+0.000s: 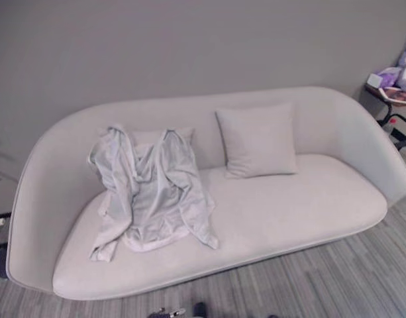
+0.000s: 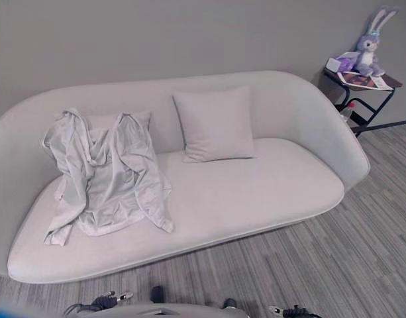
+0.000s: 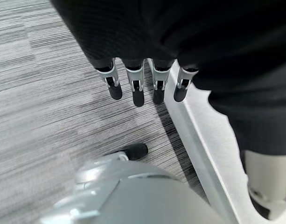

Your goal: Hang the clothes on the sofa on the clothes rack.

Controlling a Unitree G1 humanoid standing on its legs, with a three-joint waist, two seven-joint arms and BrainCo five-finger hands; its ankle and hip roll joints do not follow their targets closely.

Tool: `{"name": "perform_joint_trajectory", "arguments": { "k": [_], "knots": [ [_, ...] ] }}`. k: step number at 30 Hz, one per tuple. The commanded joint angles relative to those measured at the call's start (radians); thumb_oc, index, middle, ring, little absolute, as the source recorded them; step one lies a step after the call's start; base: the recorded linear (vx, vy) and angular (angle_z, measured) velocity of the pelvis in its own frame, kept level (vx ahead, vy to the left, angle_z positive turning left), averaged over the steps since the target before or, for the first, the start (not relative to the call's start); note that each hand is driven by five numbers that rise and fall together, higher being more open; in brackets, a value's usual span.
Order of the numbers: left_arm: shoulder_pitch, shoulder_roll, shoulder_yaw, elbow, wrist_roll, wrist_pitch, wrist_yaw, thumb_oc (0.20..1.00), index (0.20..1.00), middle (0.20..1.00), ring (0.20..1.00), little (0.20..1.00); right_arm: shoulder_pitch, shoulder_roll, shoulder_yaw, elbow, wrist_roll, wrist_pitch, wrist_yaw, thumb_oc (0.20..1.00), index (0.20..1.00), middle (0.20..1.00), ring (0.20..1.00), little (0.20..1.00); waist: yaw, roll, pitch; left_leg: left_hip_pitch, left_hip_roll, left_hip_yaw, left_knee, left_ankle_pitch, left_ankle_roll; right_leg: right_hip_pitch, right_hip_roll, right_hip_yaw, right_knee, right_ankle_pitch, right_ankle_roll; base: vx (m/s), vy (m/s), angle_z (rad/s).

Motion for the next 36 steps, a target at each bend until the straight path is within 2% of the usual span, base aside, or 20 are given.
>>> {"name": "perform_joint_trajectory", "arguments": {
  "k": [1, 5, 6, 8, 9, 10, 11, 14, 15, 16, 17, 18, 19, 21, 24, 28, 29, 30, 33, 36],
  "knots": [
    [-0.086, 0.041, 0.018, 0.004, 0.043, -0.012, 0.015, 1.000, 1.000, 1.000, 1.000, 1.000, -0.094, 0.008, 0.017, -0.022, -0.042, 0.004, 0.005, 1.000, 1.000, 1.000, 1.000, 1.000, 0.001, -0.030, 0.110, 0.038, 0.028, -0.057, 0.004, 0.015, -0.032, 0.049, -0.059, 0.005, -0.084, 0.065, 0.066, -0.01, -0.022, 0.10],
    [-0.092, 0.039, 0.033, 0.005, 0.010, -0.011, 0.016, 1.000, 1.000, 1.000, 1.000, 1.000, -0.113, 0.010, 0.043, -0.022, -0.053, 0.004, 0.007, 1.000, 1.000, 1.000, 1.000, 1.000, 0.018, -0.039, 0.134, -0.022, 0.021, -0.108, 0.080, -0.002, -0.025, 0.036, -0.058, 0.015, -0.084, 0.068, 0.059, -0.05, -0.031, 0.08],
    [-0.095, 0.035, 0.057, -0.003, -0.039, -0.014, 0.015, 1.000, 1.000, 1.000, 1.000, 1.000, -0.122, 0.008, 0.062, -0.021, -0.061, -0.003, 0.005, 1.000, 1.000, 1.000, 1.000, 1.000, 0.049, -0.049, 0.162, -0.084, 0.010, -0.181, 0.177, -0.038, -0.034, 0.033, -0.061, 0.018, -0.084, 0.063, 0.053, -0.08, -0.002, 0.26],
    [-0.093, 0.033, 0.063, -0.004, -0.049, -0.016, 0.014, 1.000, 1.000, 1.000, 1.000, 1.000, -0.123, 0.005, 0.062, -0.022, -0.066, -0.003, 0.004, 1.000, 1.000, 1.000, 1.000, 1.000, 0.053, -0.055, 0.164, -0.112, 0.022, -0.200, 0.197, -0.030, -0.049, 0.034, -0.066, 0.013, -0.084, 0.058, 0.054, -0.03, 0.096, 0.31],
    [-0.093, 0.033, 0.065, -0.011, -0.057, -0.021, 0.013, 1.000, 1.000, 1.000, 1.000, 1.000, -0.125, 0.000, 0.062, -0.027, -0.070, -0.001, 0.006, 1.000, 1.000, 1.000, 1.000, 1.000, 0.057, -0.058, 0.170, -0.130, 0.053, -0.201, 0.207, -0.010, -0.062, 0.040, -0.078, 0.013, -0.084, 0.058, 0.058, -0.01, 0.447, 0.38],
    [-0.093, 0.032, 0.069, -0.018, -0.076, -0.029, 0.016, 1.000, 1.000, 1.000, 1.000, 1.000, -0.123, -0.009, 0.053, -0.035, -0.069, -0.002, 0.003, 1.000, 1.000, 1.000, 1.000, 1.000, 0.063, -0.061, 0.179, -0.136, 0.136, -0.212, 0.183, 0.037, -0.071, 0.044, -0.105, 0.015, -0.084, 0.062, 0.072, -0.01, 0.403, 0.26],
    [-0.093, 0.032, 0.069, -0.018, -0.076, -0.029, 0.016, 1.000, 1.000, 1.000, 1.000, 1.000, -0.123, -0.009, 0.053, -0.035, -0.069, -0.002, 0.002, 1.000, 1.000, 1.000, 1.000, 1.000, 0.064, -0.060, 0.180, -0.133, 0.138, -0.212, 0.182, 0.037, -0.072, 0.047, -0.103, 0.015, -0.084, 0.061, 0.071, 0.00, 0.553, 0.21],
    [-0.086, 0.037, 0.092, -0.015, -0.109, -0.024, 0.024, 1.000, 1.000, 1.000, 1.000, 1.000, -0.101, -0.021, 0.019, -0.033, -0.059, -0.001, -0.004, 1.000, 1.000, 1.000, 1.000, 1.000, 0.064, -0.054, 0.167, -0.168, 0.267, -0.242, 0.098, 0.127, -0.113, 0.048, -0.163, 0.013, -0.084, 0.072, 0.107, 0.00, 0.661, 0.12],
    [-0.086, 0.037, 0.092, -0.015, -0.109, -0.024, 0.024, 1.000, 1.000, 1.000, 1.000, 1.000, -0.101, -0.021, 0.018, -0.033, -0.059, -0.001, -0.004, 1.000, 1.000, 1.000, 1.000, 1.000, 0.065, -0.052, 0.168, -0.166, 0.269, -0.242, 0.097, 0.126, -0.114, 0.049, -0.162, 0.014, -0.084, 0.072, 0.107, -0.02, 0.942, 0.36],
    [-0.090, 0.041, 0.091, -0.013, -0.105, -0.032, 0.031, 1.000, 1.000, 1.000, 1.000, 1.000, -0.093, -0.012, -0.003, -0.030, -0.060, 0.001, 0.003, 1.000, 1.000, 1.000, 1.000, 1.000, 0.063, -0.050, 0.150, -0.134, 0.266, -0.285, 0.115, 0.058, -0.154, 0.034, -0.203, 0.011, -0.084, 0.132, 0.107, -0.02, 0.442, 0.32],
    [-0.091, 0.041, 0.090, -0.013, -0.105, -0.032, 0.031, 1.000, 1.000, 1.000, 1.000, 1.000, -0.093, -0.012, -0.003, -0.030, -0.060, 0.002, 0.003, 1.000, 1.000, 1.000, 1.000, 1.000, 0.062, -0.051, 0.148, -0.138, 0.265, -0.286, 0.116, 0.059, -0.153, 0.032, -0.204, 0.010, -0.084, 0.133, 0.107, -0.06, 0.690, 0.00],
    [-0.101, 0.047, 0.094, -0.008, -0.106, -0.030, 0.029, 1.000, 1.000, 1.000, 1.000, 1.000, -0.087, -0.009, -0.024, -0.033, -0.057, 0.004, 0.003, 1.000, 1.000, 1.000, 1.000, 1.000, 0.054, -0.054, 0.140, -0.130, 0.253, -0.272, 0.139, 0.016, -0.164, 0.004, -0.238, 0.013, -0.084, 0.220, 0.107, -0.13, 0.440, -0.30],
    [-0.107, 0.056, 0.099, -0.008, -0.105, -0.026, 0.027, 1.000, 1.000, 1.000, 1.000, 1.000, -0.092, -0.004, -0.032, -0.041, -0.047, 0.007, -0.003, 1.000, 1.000, 1.000, 1.000, 1.000, 0.052, -0.072, 0.149, -0.128, 0.217, -0.246, 0.178, -0.026, -0.150, -0.026, -0.276, 0.010, -0.084, 0.319, 0.107, -0.21, 0.615, -0.33],
    [-0.116, 0.087, 0.095, -0.001, -0.089, -0.024, 0.028, 1.000, 1.000, 1.000, 1.000, 1.000, -0.104, 0.016, -0.029, -0.040, -0.025, 0.004, -0.006, 1.000, 1.000, 1.000, 1.000, 1.000, 0.047, -0.092, 0.166, -0.135, 0.182, -0.205, 0.206, -0.050, -0.126, -0.060, -0.289, -0.003, -0.084, 0.362, 0.107, -0.22, 0.512, -0.24],
    [-0.111, 0.118, 0.094, 0.012, -0.083, -0.022, 0.003, 1.000, 1.000, 1.000, 1.000, 1.000, -0.094, 0.024, -0.014, -0.046, -0.008, -0.008, 0.006, 1.000, 1.000, 1.000, 1.000, 1.000, 0.024, -0.108, 0.170, -0.115, 0.097, -0.200, 0.157, -0.039, -0.068, -0.075, -0.193, 0.144, -0.050, 0.247, 0.103, -0.06, 0.541, -0.29],
    [-0.093, 0.136, 0.098, 0.041, -0.041, -0.011, -0.007, 1.000, 1.000, 1.000, 1.000, 1.000, -0.088, 0.008, -0.011, -0.022, -0.003, -0.010, 0.003, 1.000, 1.000, 1.000, 1.000, 1.000, 0.025, -0.093, 0.160, -0.089, 0.024, -0.172, 0.100, -0.007, -0.010, -0.050, -0.071, 0.112, 0.007, 0.079, 0.049, -0.07, 0.365, 0.32],
    [-0.093, 0.136, 0.099, 0.041, -0.041, -0.011, -0.007, 1.000, 1.000, 1.000, 1.000, 1.000, -0.089, 0.009, -0.011, -0.021, -0.003, -0.010, 0.003, 1.000, 1.000, 1.000, 1.000, 1.000, 0.023, -0.094, 0.158, -0.092, 0.022, -0.173, 0.100, -0.005, -0.010, -0.052, -0.073, 0.111, 0.007, 0.080, 0.050, -0.03, 0.320, -0.05],
    [-0.084, 0.136, 0.105, 0.054, -0.039, -0.007, -0.008, 1.000, 1.000, 1.000, 1.000, 1.000, -0.092, -0.001, -0.006, 0.001, -0.001, -0.011, 0.001, 1.000, 1.000, 1.000, 1.000, 1.000, 0.027, -0.084, 0.150, -0.056, -0.023, -0.158, 0.041, 0.021, 0.008, -0.049, -0.001, 0.103, 0.021, 0.042, 0.032, -0.01, 0.220, -0.15],
    [-0.082, 0.127, 0.085, 0.060, -0.005, -0.005, -0.006, 1.000, 1.000, 1.000, 1.000, 1.000, -0.091, -0.005, 0.005, 0.000, -0.004, -0.012, -0.004, 1.000, 1.000, 1.000, 1.000, 1.000, 0.026, -0.077, 0.149, -0.029, -0.048, -0.148, 0.004, 0.031, 0.014, -0.043, 0.031, 0.078, 0.004, 0.018, 0.019, 0.00, 0.145, -0.09],
    [-0.080, 0.101, 0.082, 0.052, -0.017, -0.015, -0.012, 1.000, 1.000, 1.000, 1.000, 1.000, -0.103, -0.005, 0.018, 0.000, -0.013, -0.013, 0.003, 1.000, 1.000, 1.000, 1.000, 1.000, 0.024, -0.074, 0.149, -0.009, -0.073, -0.149, 0.002, 0.029, 0.017, -0.021, 0.041, 0.108, -0.035, 0.041, 0.026, 0.06, 0.028, 0.10]
  ]
}}
